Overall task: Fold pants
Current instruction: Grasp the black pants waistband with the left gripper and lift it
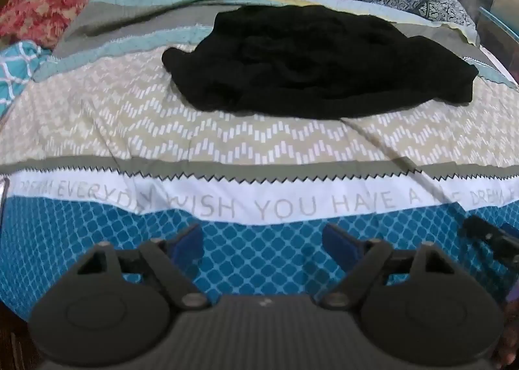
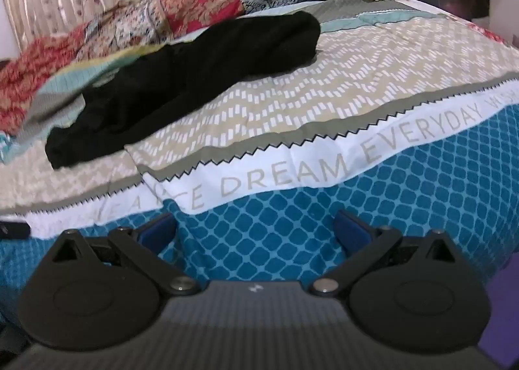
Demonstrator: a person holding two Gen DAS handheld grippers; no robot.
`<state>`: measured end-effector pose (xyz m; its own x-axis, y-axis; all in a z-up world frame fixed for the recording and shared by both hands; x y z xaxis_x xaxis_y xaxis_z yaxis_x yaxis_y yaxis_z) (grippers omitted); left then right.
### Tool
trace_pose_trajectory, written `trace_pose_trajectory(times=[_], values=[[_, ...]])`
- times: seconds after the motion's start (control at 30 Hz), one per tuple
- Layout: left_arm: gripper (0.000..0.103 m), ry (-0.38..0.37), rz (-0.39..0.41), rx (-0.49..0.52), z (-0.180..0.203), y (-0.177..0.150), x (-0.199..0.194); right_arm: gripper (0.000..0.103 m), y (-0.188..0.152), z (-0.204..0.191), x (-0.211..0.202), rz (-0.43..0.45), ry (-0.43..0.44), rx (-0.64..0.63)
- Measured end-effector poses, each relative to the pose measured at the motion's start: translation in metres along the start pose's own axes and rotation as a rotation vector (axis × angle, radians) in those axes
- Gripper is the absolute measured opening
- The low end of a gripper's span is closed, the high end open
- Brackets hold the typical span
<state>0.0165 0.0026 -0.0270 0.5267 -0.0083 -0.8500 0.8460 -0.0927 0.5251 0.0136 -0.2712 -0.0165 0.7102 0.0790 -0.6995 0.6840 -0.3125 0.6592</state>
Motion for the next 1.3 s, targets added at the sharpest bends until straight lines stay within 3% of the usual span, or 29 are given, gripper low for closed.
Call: trace_pose_trajectory(times=[0.1, 0.17, 0.27, 0.33, 0.43, 0.47, 0.5, 0.57, 0.63, 0.7, 0.73, 0.77, 0.8, 0.83, 0.87, 0.93, 0.97, 1.07, 1.17, 1.23, 1.3], values=[[0.091, 0.01, 0.032, -0.046, -0.016, 0.0, 0.003, 0.098, -0.001, -0.001, -0.009, 0.036, 0.018, 0.01], [0.091, 0.008, 0.064, -0.064, -0.031, 0.004, 0.004, 0.072, 0.001, -0.001, -0.012, 0.045, 0.019, 0.008], [0.083, 0.049, 0.08, -0.114, -0.06, 0.024, 0.007, 0.044, 0.007, 0.003, -0.012, 0.034, 0.035, 0.035], [0.082, 0.041, 0.083, -0.162, -0.079, 0.044, 0.01, 0.033, 0.014, 0.01, -0.014, 0.048, 0.051, 0.061], [0.082, -0.005, 0.078, -0.277, -0.106, 0.078, 0.025, 0.033, 0.039, 0.026, -0.013, 0.085, 0.066, 0.135], [0.082, 0.029, 0.112, -0.264, -0.115, 0.089, 0.027, 0.033, 0.05, 0.032, -0.009, 0.092, 0.065, 0.16], [0.081, 0.016, 0.105, -0.296, -0.121, 0.099, 0.037, 0.034, 0.06, 0.038, -0.005, 0.1, 0.059, 0.182], [0.073, -0.006, 0.137, -0.337, -0.129, 0.119, 0.049, 0.035, 0.083, 0.052, 0.009, 0.113, 0.047, 0.237], [0.068, -0.093, 0.124, -0.395, -0.132, 0.137, 0.071, 0.037, 0.102, 0.061, 0.023, 0.123, 0.056, 0.272], [0.064, -0.185, 0.06, -0.449, -0.125, 0.144, 0.101, 0.039, 0.12, 0.063, 0.044, 0.121, 0.053, 0.284], [0.061, -0.191, 0.043, -0.454, -0.121, 0.149, 0.114, 0.042, 0.128, 0.064, 0.053, 0.12, 0.055, 0.291], [0.055, -0.192, 0.04, -0.46, -0.116, 0.152, 0.123, 0.051, 0.136, 0.063, 0.067, 0.113, 0.06, 0.309], [0.043, -0.177, 0.045, -0.456, -0.11, 0.157, 0.129, 0.057, 0.142, 0.065, 0.076, 0.105, 0.076, 0.332], [0.032, -0.15, 0.057, -0.437, -0.106, 0.16, 0.13, 0.071, 0.148, 0.066, 0.091, 0.084, 0.1, 0.378], [0.011, -0.146, 0.054, -0.421, -0.101, 0.162, 0.13, 0.079, 0.152, 0.066, 0.104, 0.06, 0.125, 0.427], [0.01, -0.211, 0.077, -0.426, -0.099, 0.158, 0.116, 0.075, 0.16, 0.071, 0.128, 0.01, 0.183, 0.541], [0.01, -0.224, 0.098, -0.42, -0.1, 0.156, 0.101, 0.052, 0.163, 0.071, 0.142, -0.012, 0.207, 0.6], [0.009, -0.311, 0.199, -0.466, -0.125, 0.141, 0.039, 0.027, 0.182, 0.063, 0.135, -0.004, 0.192, 0.617], [0.009, -0.402, 0.318, -0.568, -0.163, 0.112, -0.033, 0.017, 0.212, 0.036, 0.075, 0.122, 0.32, 0.468], [0.009, -0.377, 0.395, -0.583, -0.18, 0.087, -0.077, 0.006, 0.22, 0.009, 0.017, 0.257, 0.398, 0.301], [0.009, -0.319, 0.418, -0.581, -0.193, 0.071, -0.099, 0.008, 0.208, -0.01, -0.05, 0.437, 0.433, 0.132]])
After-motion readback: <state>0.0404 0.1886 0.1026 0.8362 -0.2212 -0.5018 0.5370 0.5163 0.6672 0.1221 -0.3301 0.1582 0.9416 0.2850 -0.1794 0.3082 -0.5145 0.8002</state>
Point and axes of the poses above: each gripper's, at about its wrist camera, not at the fingertips, and x roughly the way its jaws point, z to its right, y to its top, the point moved 3 cm from there along x, roughly the way its jaws point, and after that the axes turned 6 degrees about x, right-handed, at the moved point
